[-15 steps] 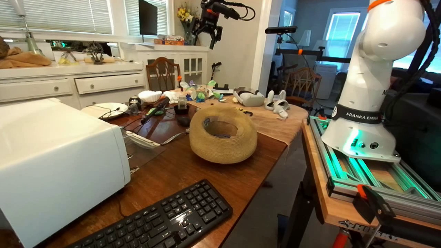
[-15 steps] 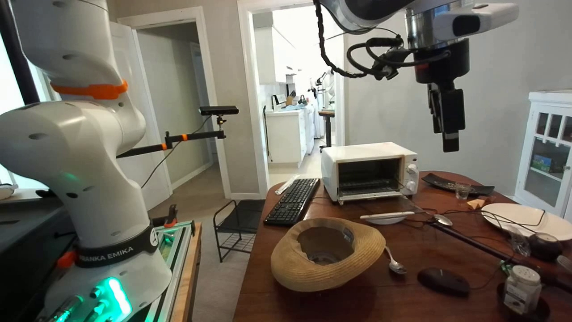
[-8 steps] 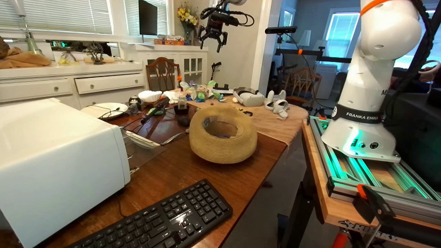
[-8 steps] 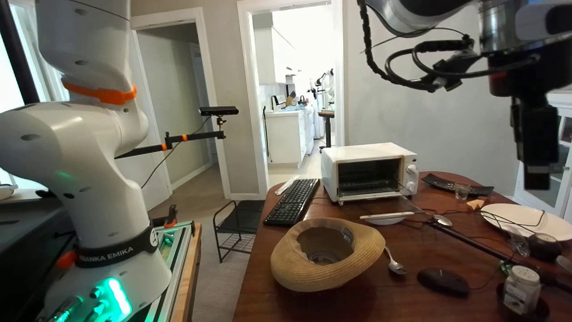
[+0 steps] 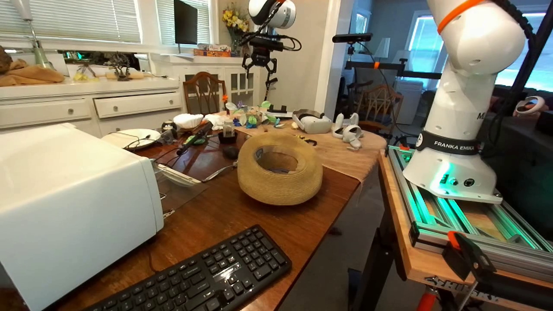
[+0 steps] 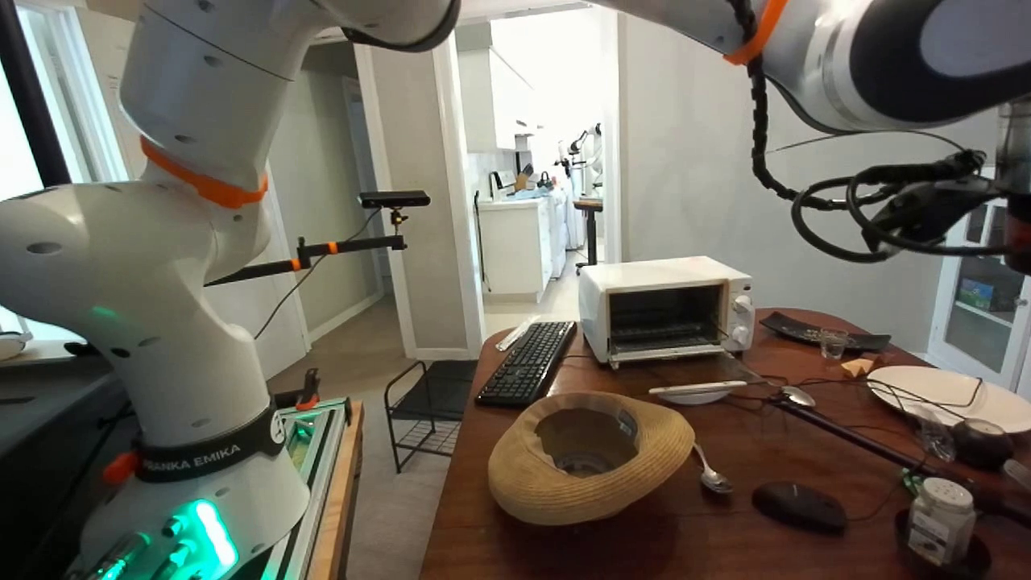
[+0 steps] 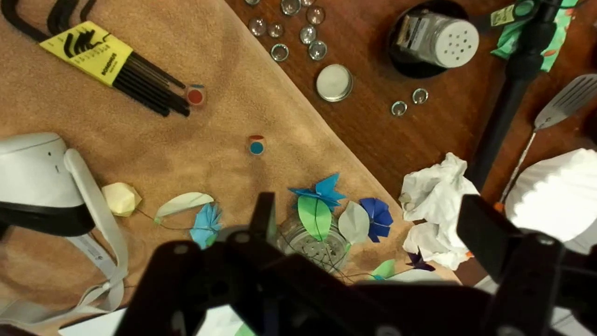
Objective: Put the grey lid on the jar in the bowl.
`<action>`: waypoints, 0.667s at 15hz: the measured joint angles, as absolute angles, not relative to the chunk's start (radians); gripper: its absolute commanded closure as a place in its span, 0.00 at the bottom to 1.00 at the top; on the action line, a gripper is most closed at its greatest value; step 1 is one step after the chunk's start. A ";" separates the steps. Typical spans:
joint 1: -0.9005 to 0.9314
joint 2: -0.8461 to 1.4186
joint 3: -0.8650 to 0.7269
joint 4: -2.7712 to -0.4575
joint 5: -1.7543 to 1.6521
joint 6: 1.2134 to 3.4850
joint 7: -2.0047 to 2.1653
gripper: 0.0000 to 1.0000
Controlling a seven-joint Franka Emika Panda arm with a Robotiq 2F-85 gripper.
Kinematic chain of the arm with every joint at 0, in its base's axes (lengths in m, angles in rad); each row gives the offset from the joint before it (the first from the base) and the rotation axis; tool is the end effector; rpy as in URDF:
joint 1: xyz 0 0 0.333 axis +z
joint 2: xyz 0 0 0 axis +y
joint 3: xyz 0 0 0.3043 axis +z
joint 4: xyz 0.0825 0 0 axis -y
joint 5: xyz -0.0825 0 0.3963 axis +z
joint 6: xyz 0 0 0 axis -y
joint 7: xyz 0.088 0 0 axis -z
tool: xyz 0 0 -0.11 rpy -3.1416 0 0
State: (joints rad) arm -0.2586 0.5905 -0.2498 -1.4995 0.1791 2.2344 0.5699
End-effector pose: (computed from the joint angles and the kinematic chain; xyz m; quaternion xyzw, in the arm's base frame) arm 0.6507 -0.3226 0.3288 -0.8430 0.5316 -0.0818 0.0101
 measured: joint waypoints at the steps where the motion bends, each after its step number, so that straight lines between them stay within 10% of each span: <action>1: -0.256 0.624 -0.250 -1.466 0.179 2.221 0.617 0.00; 10: -0.255 0.783 -0.251 -1.308 0.186 2.129 0.848 0.00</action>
State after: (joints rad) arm -0.2547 0.7826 -0.2508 -1.3079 0.1861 2.1287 0.8485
